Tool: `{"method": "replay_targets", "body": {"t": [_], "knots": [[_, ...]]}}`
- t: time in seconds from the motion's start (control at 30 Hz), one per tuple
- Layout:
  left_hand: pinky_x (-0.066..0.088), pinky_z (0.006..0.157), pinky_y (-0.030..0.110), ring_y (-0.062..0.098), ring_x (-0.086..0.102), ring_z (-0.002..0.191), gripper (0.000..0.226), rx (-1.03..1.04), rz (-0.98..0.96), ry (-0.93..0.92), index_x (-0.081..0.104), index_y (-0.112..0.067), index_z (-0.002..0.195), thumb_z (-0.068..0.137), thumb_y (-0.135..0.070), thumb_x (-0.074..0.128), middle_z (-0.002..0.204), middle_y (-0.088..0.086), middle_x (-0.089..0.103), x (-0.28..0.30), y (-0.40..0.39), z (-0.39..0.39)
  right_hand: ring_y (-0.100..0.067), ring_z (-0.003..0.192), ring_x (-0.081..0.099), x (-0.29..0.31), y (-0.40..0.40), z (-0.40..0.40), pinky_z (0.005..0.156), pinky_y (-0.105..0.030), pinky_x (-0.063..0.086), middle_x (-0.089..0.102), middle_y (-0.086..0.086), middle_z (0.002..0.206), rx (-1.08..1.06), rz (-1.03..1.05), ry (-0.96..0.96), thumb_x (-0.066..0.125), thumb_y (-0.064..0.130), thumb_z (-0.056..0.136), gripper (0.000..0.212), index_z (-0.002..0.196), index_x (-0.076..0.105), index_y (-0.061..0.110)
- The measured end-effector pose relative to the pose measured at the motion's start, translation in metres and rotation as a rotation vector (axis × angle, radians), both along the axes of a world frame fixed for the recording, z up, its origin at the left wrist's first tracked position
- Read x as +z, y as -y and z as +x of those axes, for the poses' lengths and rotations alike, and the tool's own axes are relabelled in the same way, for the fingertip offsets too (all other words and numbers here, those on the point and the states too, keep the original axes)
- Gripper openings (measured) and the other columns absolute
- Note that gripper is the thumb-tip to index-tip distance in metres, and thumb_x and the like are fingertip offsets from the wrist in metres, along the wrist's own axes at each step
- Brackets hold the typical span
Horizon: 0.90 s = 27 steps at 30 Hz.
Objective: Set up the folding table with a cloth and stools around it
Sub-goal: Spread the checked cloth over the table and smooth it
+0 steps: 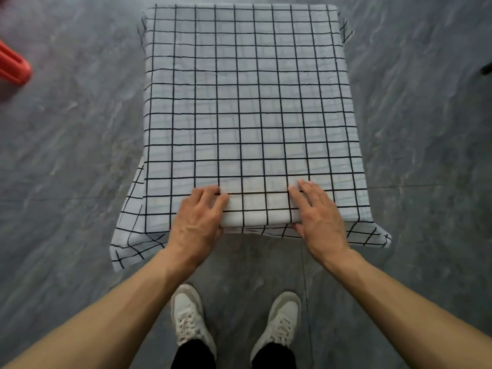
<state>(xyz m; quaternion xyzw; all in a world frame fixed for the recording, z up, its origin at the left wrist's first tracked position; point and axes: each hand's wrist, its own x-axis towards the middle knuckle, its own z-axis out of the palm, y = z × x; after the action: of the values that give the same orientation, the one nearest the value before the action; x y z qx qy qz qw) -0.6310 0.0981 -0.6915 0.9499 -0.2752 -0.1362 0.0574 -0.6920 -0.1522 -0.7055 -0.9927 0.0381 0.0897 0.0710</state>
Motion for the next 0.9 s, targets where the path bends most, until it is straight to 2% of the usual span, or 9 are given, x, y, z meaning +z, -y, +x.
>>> {"method": "replay_targets", "body": {"t": [0.07,0.13,0.27,0.33,0.43,0.53,0.67,0.77,0.9], "knots": [[0.047,0.090,0.044,0.032,0.044,0.119,0.073,-0.024,0.029,0.013,0.053,-0.014,0.126,0.060,-0.020,0.084,0.132,0.010,0.046,0.000,-0.025,0.003,-0.034,0.136,0.040,0.006,-0.016,0.005,0.113,-0.045,0.032,0.046,-0.014,0.145,-0.025,-0.069,-0.024,0.085,0.004,0.059,0.088,0.137,0.047,0.011],[0.046,0.092,0.044,0.032,0.044,0.121,0.069,-0.045,0.034,0.035,0.053,-0.013,0.126,0.064,-0.017,0.081,0.134,0.012,0.046,-0.001,-0.041,0.005,-0.033,0.142,0.029,0.011,-0.042,0.012,0.117,-0.046,0.026,0.036,-0.015,0.151,0.003,-0.063,-0.049,0.085,0.014,0.062,0.091,0.141,0.039,0.011],[0.047,0.094,0.047,0.034,0.044,0.123,0.062,-0.055,-0.033,0.047,0.053,-0.010,0.126,0.068,-0.012,0.074,0.133,0.014,0.047,-0.003,-0.050,0.005,-0.032,0.147,0.020,0.017,-0.107,0.028,0.120,-0.044,0.020,0.025,-0.016,0.158,0.209,0.045,-0.046,0.085,0.028,0.068,0.099,0.149,0.031,0.011],[0.047,0.095,0.046,0.032,0.044,0.124,0.060,-0.051,-0.068,0.058,0.053,-0.010,0.126,0.070,-0.012,0.072,0.133,0.013,0.047,-0.004,-0.051,0.006,-0.032,0.146,0.023,0.014,-0.132,0.033,0.120,-0.041,0.020,0.027,-0.016,0.157,0.247,0.063,-0.049,0.084,0.028,0.069,0.098,0.150,0.032,0.010],[0.049,0.092,0.044,0.031,0.045,0.122,0.058,-0.021,-0.112,0.066,0.055,-0.011,0.124,0.069,-0.014,0.073,0.132,0.012,0.049,-0.006,-0.062,0.008,-0.033,0.140,0.037,0.007,-0.145,0.037,0.114,-0.040,0.031,0.042,-0.016,0.149,0.209,0.043,-0.042,0.089,0.020,0.059,0.097,0.144,0.044,0.010],[0.050,0.088,0.045,0.032,0.045,0.120,0.075,0.071,-0.074,0.041,0.053,-0.013,0.126,0.058,-0.024,0.084,0.134,0.011,0.048,-0.006,-0.090,0.015,-0.033,0.135,0.043,0.003,-0.145,0.037,0.111,-0.040,0.036,0.047,-0.015,0.144,0.203,0.020,-0.044,0.090,0.015,0.054,0.098,0.142,0.047,0.010],[0.051,0.082,0.045,0.033,0.047,0.116,0.090,0.198,-0.054,0.032,0.050,-0.010,0.128,0.049,-0.026,0.090,0.134,0.012,0.048,-0.007,-0.126,0.016,-0.034,0.133,0.044,0.001,-0.151,0.039,0.113,-0.039,0.034,0.049,-0.015,0.143,0.173,-0.021,-0.050,0.089,0.009,0.052,0.097,0.140,0.048,0.009],[0.050,0.077,0.044,0.031,0.053,0.102,0.086,0.313,-0.066,0.017,0.051,-0.010,0.125,0.051,-0.028,0.091,0.119,0.010,0.056,-0.009,-0.134,0.011,-0.034,0.135,0.040,0.001,-0.155,0.040,0.113,-0.042,0.036,0.045,-0.013,0.145,0.151,-0.030,-0.096,0.089,0.010,0.053,0.100,0.142,0.044,0.010],[0.045,0.070,0.038,0.025,0.057,0.082,0.047,0.454,-0.019,-0.025,0.060,-0.021,0.099,0.062,-0.036,0.085,0.088,0.000,0.065,-0.014,-0.135,0.002,-0.032,0.138,0.030,0.020,-0.168,0.048,0.114,-0.041,0.031,0.035,-0.010,0.148,0.136,-0.099,-0.199,0.087,0.030,0.061,0.098,0.142,0.035,0.016]]}}
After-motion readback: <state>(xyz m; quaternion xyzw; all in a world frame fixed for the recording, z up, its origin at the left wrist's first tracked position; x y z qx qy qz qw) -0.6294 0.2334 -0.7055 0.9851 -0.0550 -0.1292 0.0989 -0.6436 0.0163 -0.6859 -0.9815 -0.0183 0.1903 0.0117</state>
